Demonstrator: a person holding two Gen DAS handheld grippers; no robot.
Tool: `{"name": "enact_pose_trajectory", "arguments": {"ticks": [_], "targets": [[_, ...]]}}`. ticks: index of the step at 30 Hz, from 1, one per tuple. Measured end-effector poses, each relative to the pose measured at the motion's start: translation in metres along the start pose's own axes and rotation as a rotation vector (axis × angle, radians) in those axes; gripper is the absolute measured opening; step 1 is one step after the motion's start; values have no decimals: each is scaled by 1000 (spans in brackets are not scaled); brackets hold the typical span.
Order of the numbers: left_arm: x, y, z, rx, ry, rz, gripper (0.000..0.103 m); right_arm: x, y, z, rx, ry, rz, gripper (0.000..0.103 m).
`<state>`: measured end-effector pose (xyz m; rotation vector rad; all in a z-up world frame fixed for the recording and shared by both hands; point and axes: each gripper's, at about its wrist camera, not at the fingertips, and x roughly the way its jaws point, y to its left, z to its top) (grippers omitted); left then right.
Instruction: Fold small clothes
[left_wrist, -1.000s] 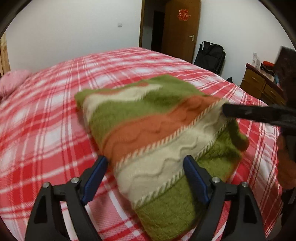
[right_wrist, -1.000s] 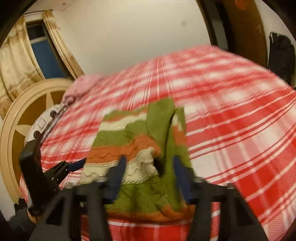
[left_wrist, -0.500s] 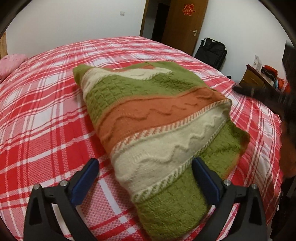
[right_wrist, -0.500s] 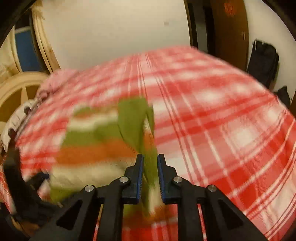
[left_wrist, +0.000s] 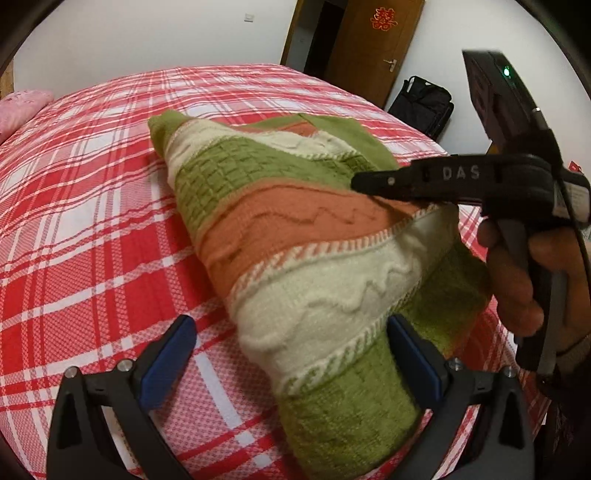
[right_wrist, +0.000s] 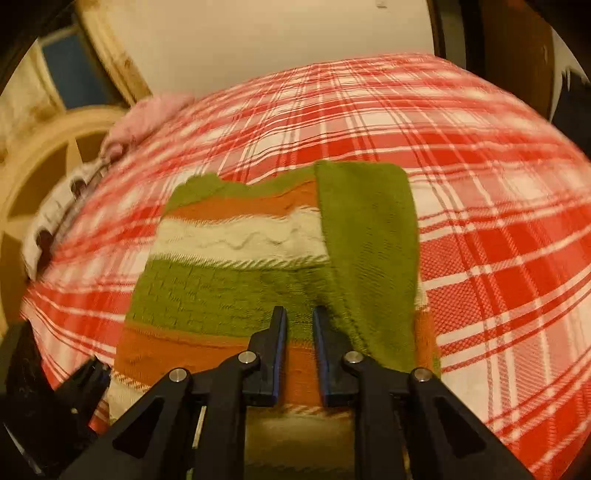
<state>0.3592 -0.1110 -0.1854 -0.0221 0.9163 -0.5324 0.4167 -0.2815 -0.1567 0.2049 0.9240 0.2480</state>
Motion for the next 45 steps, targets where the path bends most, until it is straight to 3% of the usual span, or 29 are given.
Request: {"name": "enact_pose_trajectory", "arguments": {"ticks": [2,7,10,12,14,16,19,23,26,28,32,34,36,39,45], "targets": [[0,0,0,-1,0,-1,103,-3,-8,0,32,4,30,9],[-12,-1,1,0,-22,16,103,-4,5,-1,-58,0,-12,9],[-37,3,6,2,-132,59,103,-12,10,-4,-85,-16,-41,9],[-47,6,14,24,-176,92,103,-28,14,-12,-133,-72,-73,13],[-41,8,22,49,-164,131,103,-40,16,-22,-184,-118,-79,13],[-25,13,23,57,-114,148,103,-34,10,-32,-201,-75,-120,13],[-10,26,17,-38,-76,68,103,-32,-4,-37,-186,-82,-132,13],[-18,27,7,-112,-60,42,103,-34,-4,-39,-195,-97,-137,13],[-30,14,-3,-73,-62,71,103,-52,1,-46,-187,-139,-153,14],[-38,4,-16,-27,-66,75,103,-69,1,-55,-158,-162,-115,15],[-34,-6,-27,41,-46,123,103,-85,-8,-85,-123,-128,-107,25],[-32,-6,-27,39,-36,134,103,-77,-15,-97,-136,-78,-151,28],[-32,-8,-28,45,-33,149,103,-74,-28,-102,-92,-81,-153,46],[-47,-8,-31,33,-62,146,103,-79,-39,-99,-4,-74,-103,47],[-69,7,-25,-40,-159,178,103,-88,-40,-98,-14,-118,-60,47]]}}
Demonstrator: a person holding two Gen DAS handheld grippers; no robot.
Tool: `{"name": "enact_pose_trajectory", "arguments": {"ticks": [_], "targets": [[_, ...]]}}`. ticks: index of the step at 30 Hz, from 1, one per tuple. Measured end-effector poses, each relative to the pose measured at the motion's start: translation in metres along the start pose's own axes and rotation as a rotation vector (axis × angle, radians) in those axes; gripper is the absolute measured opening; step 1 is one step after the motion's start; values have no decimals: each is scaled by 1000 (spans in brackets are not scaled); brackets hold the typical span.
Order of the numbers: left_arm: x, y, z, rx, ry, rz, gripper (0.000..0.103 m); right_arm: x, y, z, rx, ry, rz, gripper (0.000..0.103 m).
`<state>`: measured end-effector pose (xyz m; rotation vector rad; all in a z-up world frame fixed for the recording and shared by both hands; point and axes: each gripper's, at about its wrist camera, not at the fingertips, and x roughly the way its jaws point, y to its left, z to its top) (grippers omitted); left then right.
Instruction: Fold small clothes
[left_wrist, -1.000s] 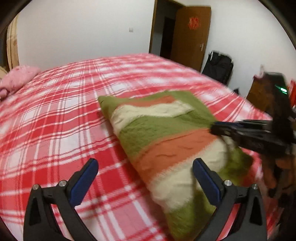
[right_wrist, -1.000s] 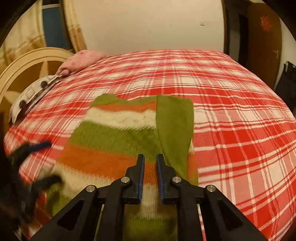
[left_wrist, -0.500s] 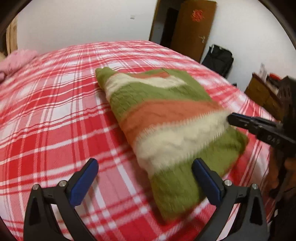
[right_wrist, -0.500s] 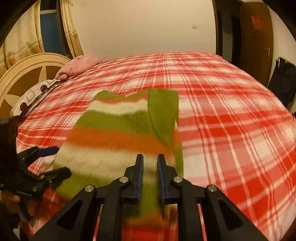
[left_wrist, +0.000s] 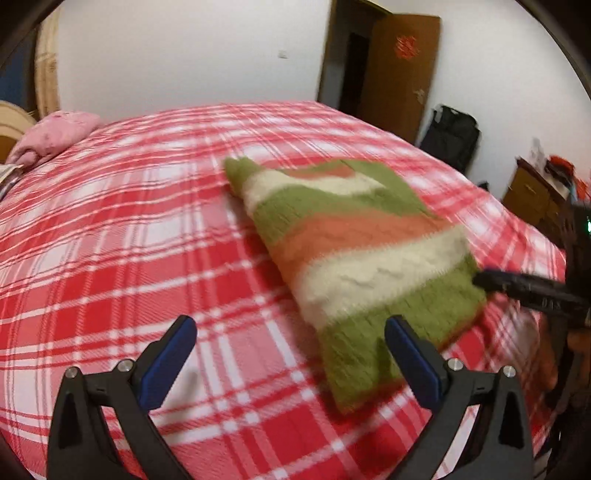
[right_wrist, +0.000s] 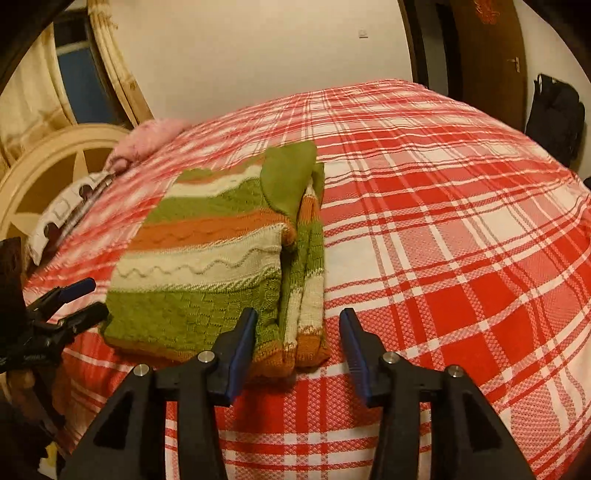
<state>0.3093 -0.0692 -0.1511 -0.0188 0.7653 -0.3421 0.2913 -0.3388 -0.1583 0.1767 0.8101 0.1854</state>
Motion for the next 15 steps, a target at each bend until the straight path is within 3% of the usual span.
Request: {"name": "enact_pose_trajectory", "arguments": {"ticks": [3,7,12,15], "targets": [[21,-1,1,5,64,17,103,17,-4,-2,2,74,-23,47],[27,-10,1,16,77,-27,103,4,2,5,-15,35,-56,47],[33,-10,3,-22,100,-88,103,-3,-4,39,21,-14,80,47],[43,-5,6,-61,126,-116,103,11,-10,67,41,-27,118,48]]}}
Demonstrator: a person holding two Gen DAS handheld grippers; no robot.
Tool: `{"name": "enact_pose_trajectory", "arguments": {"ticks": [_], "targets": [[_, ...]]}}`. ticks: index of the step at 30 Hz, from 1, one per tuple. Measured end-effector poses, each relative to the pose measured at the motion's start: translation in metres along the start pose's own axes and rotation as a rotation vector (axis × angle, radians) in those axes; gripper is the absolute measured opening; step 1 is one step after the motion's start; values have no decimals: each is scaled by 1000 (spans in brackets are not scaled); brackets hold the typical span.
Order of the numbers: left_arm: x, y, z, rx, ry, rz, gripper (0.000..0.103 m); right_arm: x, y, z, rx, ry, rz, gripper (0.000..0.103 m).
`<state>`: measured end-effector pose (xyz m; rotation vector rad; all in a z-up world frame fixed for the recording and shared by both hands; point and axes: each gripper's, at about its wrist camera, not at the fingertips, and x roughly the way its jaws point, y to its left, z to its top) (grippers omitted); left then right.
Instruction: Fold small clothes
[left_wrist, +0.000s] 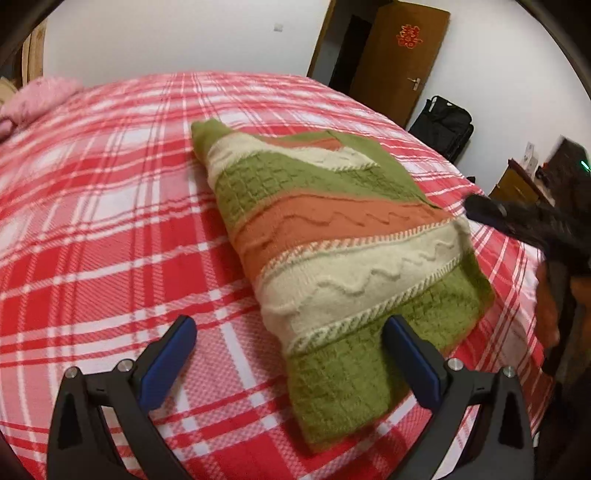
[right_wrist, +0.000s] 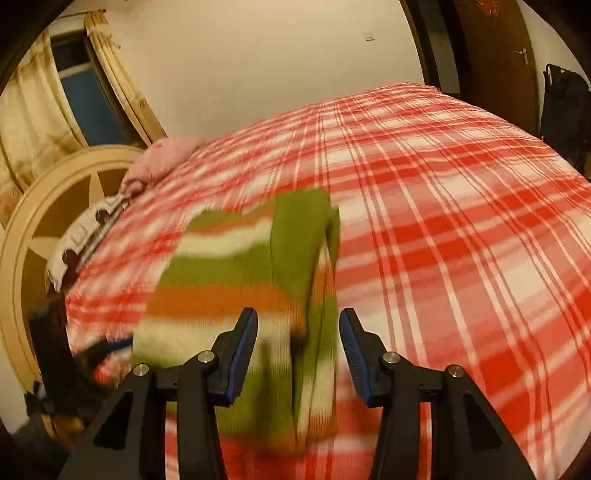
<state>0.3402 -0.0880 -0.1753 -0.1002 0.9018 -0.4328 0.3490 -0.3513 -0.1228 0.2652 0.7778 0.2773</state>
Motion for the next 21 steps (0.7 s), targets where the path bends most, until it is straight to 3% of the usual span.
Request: {"name": "enact_pose_trajectory", "arguments": {"ticks": [6,11,19,21], "targets": [[12,-1,5,-11,41,-9,103,74,-29,47,109,122,77,48],[19,-4,10,4,53,-14,103,114,-51,60,158,172,135,48],[28,-9,18,31,68,-17,103,136,-57,61,210,169,234,48],[28,-8,18,37,70,-19,103,137,-55,63,207,172,236,43]]}}
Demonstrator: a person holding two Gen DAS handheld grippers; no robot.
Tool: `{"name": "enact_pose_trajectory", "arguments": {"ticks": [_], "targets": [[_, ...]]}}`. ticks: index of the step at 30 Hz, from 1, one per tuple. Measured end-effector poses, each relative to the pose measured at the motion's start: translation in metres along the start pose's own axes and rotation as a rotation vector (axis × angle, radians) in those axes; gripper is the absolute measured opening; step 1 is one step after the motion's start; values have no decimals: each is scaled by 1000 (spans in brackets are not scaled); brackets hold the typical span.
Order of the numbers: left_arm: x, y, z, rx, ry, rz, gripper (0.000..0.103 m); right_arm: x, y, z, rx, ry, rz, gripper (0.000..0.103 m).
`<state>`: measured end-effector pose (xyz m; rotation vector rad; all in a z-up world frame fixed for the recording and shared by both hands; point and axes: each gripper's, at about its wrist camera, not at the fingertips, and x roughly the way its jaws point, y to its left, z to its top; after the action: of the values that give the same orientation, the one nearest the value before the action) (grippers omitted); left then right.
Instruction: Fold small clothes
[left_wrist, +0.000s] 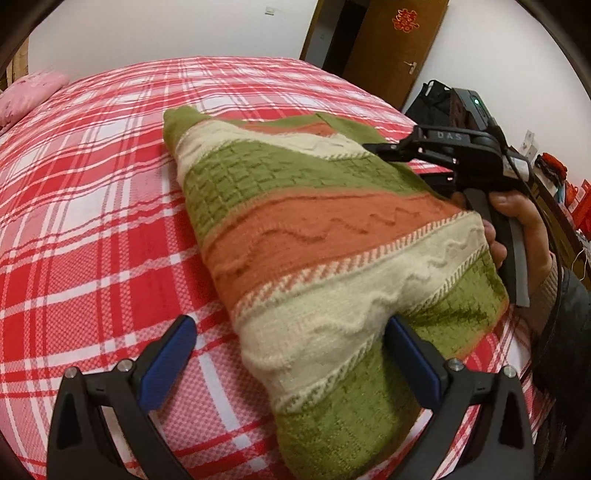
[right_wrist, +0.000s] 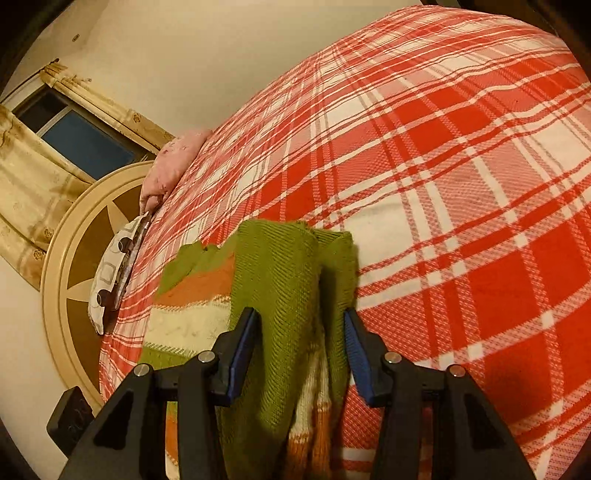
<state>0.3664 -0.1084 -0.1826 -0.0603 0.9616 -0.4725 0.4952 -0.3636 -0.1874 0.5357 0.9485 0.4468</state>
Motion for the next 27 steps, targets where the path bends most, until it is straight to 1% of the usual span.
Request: {"name": "enact_pose_trajectory", "arguments": {"ticks": [1,3,4,5,8,10,12,13,15,20,23,27], "targets": [[1,0,0,2,5,-3,103,2,2,0,-2,2,0,41],[1,1,2,6,12,-10,103,4,5,0,-4,7,3,33],[1,2,2,4,14,-16,102,5,6,0,-6,5,-2,31],[0,2,2,2,14,-21,99,4,8,-1,-12,-1,-7,29],[-4,-1,0,16,12,-59,76,-1,16,-3,-39,-23,-35,27],[-7,-4,-2,29,9,-50,70,-4,21,-4,-49,-37,-40,26],[-11,-4,-4,18,4,-57,56,-10,28,-4,-53,-55,-32,26],[-15,-3,-4,21,-4,-55,52,-14,32,-5,-56,-65,-26,26],[-25,-3,-5,29,-26,-53,40,-20,39,-6,-65,-81,-18,26],[-46,-5,-9,35,-53,-50,36,-29,67,-9,-101,-96,-14,25],[-59,-3,-13,41,-73,-43,36,-31,81,-13,-117,-94,-12,24],[-81,6,-22,19,-97,-39,35,-33,95,-22,-120,-91,13,24]]}}
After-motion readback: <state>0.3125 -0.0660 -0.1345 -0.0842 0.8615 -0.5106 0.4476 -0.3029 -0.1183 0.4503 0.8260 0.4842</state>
